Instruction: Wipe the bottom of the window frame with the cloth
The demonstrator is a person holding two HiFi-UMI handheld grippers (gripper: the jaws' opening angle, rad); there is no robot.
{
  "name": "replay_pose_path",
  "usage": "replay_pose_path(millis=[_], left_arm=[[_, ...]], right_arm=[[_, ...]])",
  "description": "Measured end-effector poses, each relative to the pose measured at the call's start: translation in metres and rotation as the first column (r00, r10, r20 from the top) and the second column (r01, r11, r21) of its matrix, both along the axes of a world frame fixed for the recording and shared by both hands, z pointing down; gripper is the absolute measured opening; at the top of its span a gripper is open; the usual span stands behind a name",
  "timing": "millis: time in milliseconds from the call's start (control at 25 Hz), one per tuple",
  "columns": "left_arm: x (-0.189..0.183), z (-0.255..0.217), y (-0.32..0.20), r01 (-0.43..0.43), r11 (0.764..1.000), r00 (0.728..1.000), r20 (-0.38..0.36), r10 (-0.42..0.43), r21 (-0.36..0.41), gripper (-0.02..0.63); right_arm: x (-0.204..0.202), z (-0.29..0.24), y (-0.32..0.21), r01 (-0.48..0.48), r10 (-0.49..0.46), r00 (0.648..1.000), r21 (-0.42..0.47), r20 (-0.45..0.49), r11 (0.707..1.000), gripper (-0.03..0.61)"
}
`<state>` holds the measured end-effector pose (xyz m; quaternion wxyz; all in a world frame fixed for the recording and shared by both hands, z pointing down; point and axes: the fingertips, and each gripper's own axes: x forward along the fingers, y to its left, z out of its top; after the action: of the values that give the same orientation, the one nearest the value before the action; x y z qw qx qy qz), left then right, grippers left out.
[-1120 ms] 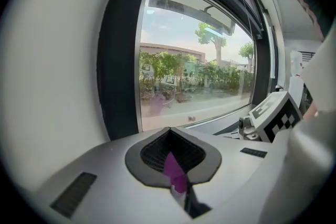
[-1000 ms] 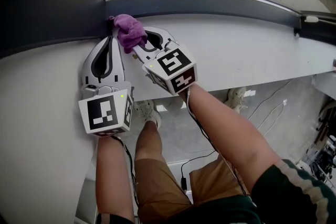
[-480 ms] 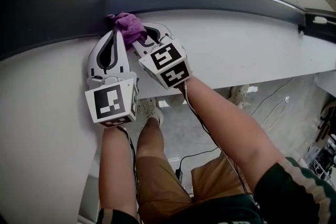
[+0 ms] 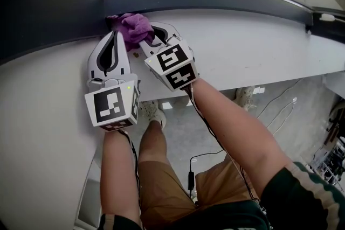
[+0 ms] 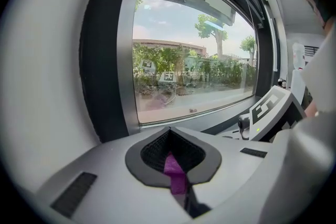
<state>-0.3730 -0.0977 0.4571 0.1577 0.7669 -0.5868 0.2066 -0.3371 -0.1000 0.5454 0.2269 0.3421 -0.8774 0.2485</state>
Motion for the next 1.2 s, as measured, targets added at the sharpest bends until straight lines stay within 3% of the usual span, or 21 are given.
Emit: replay_pose_path(millis=[560,1200], left_arm=[[0.035,-0.013,0.006,-0.047,0.999,0.999,0.025,0.047,0.009,0.009],[0.117,-0.009,0.009,-0.123,0.992,0.992,0.016,0.124,-0.018,0.009]], right_arm=[[0.049,0.002,0.002,-0.041,0.041,0.998,0.003,-0.055,0.999,0.103],[0.142,0.013,0.003,-0.127,0.125,0.988,-0.023,-0.093,0.992,0.103]])
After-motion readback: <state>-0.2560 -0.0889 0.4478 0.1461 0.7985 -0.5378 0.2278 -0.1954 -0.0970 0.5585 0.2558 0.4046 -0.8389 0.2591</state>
